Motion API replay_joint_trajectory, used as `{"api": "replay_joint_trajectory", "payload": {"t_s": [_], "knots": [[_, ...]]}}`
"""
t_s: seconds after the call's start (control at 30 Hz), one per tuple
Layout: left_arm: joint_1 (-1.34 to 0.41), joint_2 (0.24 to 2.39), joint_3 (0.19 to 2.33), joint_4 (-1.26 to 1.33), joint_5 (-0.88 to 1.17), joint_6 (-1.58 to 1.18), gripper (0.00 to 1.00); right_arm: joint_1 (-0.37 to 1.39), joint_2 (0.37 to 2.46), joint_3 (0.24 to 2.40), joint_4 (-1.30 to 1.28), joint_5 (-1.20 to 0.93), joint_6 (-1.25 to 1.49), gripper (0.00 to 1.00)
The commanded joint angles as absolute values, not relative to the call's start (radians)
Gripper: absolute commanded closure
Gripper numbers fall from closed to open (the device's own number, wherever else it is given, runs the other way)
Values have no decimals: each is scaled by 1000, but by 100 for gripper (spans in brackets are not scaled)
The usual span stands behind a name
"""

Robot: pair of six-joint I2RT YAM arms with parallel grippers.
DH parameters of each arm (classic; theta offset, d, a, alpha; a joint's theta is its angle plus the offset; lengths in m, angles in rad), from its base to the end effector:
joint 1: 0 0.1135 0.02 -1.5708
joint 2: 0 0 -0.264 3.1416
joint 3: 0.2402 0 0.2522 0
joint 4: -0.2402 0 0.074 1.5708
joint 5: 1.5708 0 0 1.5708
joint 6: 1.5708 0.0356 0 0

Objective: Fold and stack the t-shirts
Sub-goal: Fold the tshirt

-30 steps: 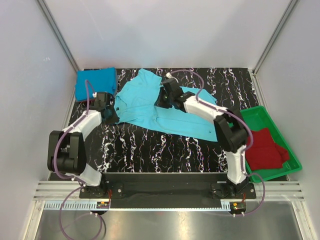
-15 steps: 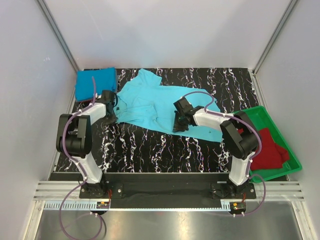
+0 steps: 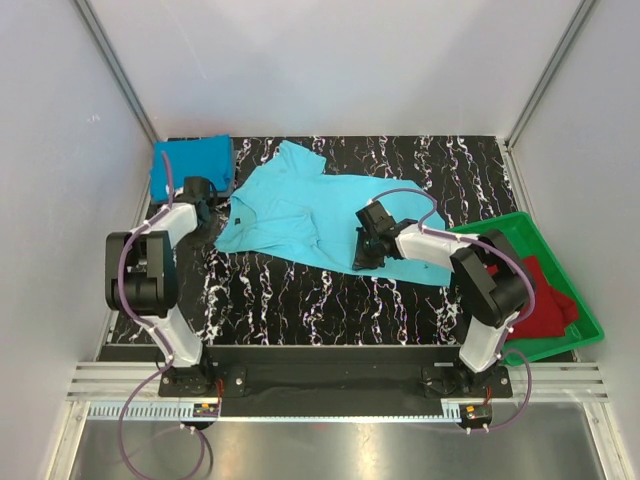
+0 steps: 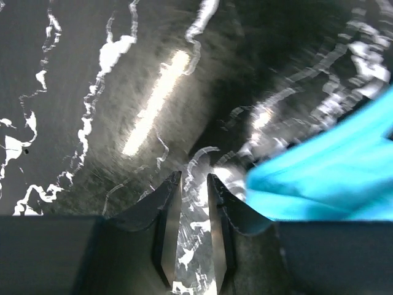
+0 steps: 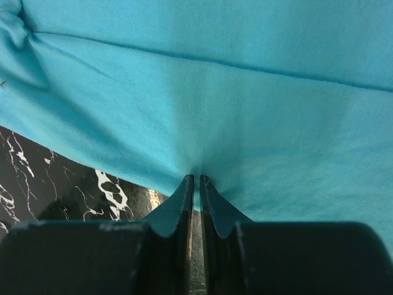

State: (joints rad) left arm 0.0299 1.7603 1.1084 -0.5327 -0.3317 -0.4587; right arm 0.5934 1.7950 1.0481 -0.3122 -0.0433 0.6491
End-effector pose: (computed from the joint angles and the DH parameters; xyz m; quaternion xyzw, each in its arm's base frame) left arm 0.3409 0.0218 0.1721 -0.2649 0.9315 0.1180 0.2194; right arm 0.2917 0.1986 0.1530 0.0215 0.9670 0.1643 0.1935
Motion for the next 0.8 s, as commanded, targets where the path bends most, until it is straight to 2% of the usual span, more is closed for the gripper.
{"api": "replay_joint_trajectory", "payload": {"t_s": [0.0,0.07,0.13,0.33,0.43,0.57,0.77], "knots": [[11,1642,1125,-502,-167,-376,69,591,1741,1019,-354,-29,627,85],[-37,1576,1082,-477,-108,-342,66,591,1726,1022,-353,-29,624,85],[-69,1528,1042,-477,-91,-339,57,589,1727,1026,-353,-32,618,85],[-71,1488,960,-460,-69,-429,52,589,1738,1042,-350,-55,620,85],[-42,1483,940,-460,-84,-579,51,591,1730,1040,-344,-57,618,85],[-11,1457,914,-469,-176,-869,55,591,1723,1042,-341,-63,620,85],[-21,1489,934,-454,-236,-939,55,589,1715,1051,-337,-67,621,85]]}}
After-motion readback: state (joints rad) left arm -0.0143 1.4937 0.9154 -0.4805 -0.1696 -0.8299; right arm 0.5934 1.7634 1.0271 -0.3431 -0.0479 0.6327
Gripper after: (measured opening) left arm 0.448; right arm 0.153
